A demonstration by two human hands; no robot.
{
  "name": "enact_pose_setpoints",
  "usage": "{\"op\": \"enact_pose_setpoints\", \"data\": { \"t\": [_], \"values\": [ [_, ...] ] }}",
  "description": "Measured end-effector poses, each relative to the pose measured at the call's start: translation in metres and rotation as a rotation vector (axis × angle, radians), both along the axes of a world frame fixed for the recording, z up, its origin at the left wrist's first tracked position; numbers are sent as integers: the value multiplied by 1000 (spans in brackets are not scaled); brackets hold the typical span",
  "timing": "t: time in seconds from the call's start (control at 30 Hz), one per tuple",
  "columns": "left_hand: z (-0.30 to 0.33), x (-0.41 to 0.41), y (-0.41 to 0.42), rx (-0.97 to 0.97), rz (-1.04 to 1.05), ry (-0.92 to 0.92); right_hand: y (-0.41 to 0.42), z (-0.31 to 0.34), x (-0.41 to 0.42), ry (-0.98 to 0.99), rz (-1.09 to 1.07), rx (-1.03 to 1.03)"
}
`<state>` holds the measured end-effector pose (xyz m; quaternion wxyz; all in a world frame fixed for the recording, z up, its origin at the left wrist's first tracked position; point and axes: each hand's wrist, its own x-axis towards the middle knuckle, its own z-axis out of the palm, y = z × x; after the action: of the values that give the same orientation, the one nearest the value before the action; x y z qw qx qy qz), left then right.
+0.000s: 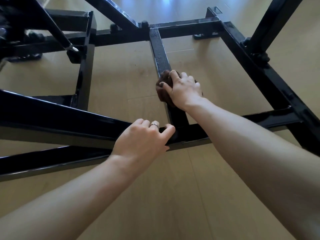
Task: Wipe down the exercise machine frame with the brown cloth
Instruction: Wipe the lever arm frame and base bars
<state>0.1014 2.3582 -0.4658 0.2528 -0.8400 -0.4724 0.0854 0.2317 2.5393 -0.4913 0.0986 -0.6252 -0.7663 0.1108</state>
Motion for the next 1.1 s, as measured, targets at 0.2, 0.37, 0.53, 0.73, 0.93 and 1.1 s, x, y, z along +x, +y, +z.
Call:
{"op": "enact_pose_setpoints", "data": {
  "t": [0.2,0.37,0.53,0.73,0.93,1.1],
  "values": [
    [-3,0,1,42,7,22,47,2,-24,-10,-58,-24],
    [0,2,1,-7,31,31,18,2,-16,-41,23,82],
    [2,4,2,-32,32,20,-59,-3,16,-11,144,140],
    [1,1,2,18,17,62,-76,-8,27,-20,128,177],
    [-1,1,3,68,24,15,-1,-7,-8,-13,65,166],
    [-4,2,3,82,20,-32,70,-1,-37,-8,29,126]
  ]
}}
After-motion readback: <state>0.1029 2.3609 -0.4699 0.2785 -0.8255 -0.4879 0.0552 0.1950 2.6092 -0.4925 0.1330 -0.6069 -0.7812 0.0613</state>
